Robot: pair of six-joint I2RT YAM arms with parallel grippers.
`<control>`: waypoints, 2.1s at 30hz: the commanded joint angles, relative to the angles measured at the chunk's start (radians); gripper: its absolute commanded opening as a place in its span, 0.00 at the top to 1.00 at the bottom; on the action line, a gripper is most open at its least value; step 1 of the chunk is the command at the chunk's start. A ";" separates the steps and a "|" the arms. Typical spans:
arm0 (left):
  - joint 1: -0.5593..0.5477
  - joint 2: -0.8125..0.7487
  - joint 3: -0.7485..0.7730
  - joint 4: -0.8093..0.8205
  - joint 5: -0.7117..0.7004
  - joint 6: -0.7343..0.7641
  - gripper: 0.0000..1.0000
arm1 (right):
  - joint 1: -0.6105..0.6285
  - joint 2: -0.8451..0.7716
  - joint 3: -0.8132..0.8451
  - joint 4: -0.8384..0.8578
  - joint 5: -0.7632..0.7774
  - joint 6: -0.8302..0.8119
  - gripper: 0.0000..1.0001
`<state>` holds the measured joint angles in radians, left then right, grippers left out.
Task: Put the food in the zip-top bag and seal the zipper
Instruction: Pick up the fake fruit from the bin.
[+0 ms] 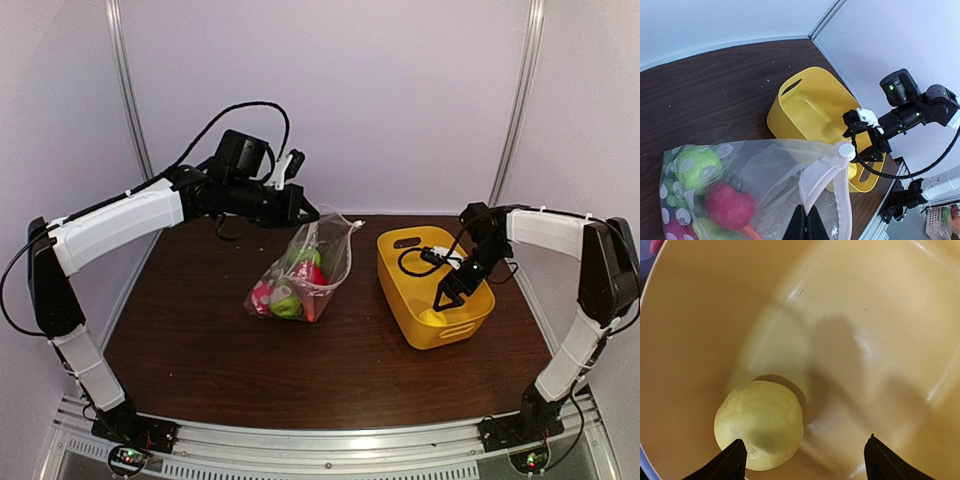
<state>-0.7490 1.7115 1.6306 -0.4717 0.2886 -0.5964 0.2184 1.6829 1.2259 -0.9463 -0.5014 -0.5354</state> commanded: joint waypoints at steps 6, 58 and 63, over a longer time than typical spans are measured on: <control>-0.003 -0.025 -0.024 0.053 0.013 -0.008 1.00 | 0.000 0.041 -0.060 0.024 -0.019 -0.018 0.18; -0.003 -0.014 -0.065 0.113 0.042 -0.019 1.00 | 0.053 -0.214 0.160 -0.095 -0.198 0.060 0.46; -0.003 -0.011 -0.069 0.125 0.051 -0.029 1.00 | 0.138 -0.320 0.169 0.031 -0.317 0.093 0.44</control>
<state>-0.7490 1.7111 1.5753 -0.4046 0.3218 -0.6125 0.2863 1.4399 1.3621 -1.0000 -0.7010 -0.4778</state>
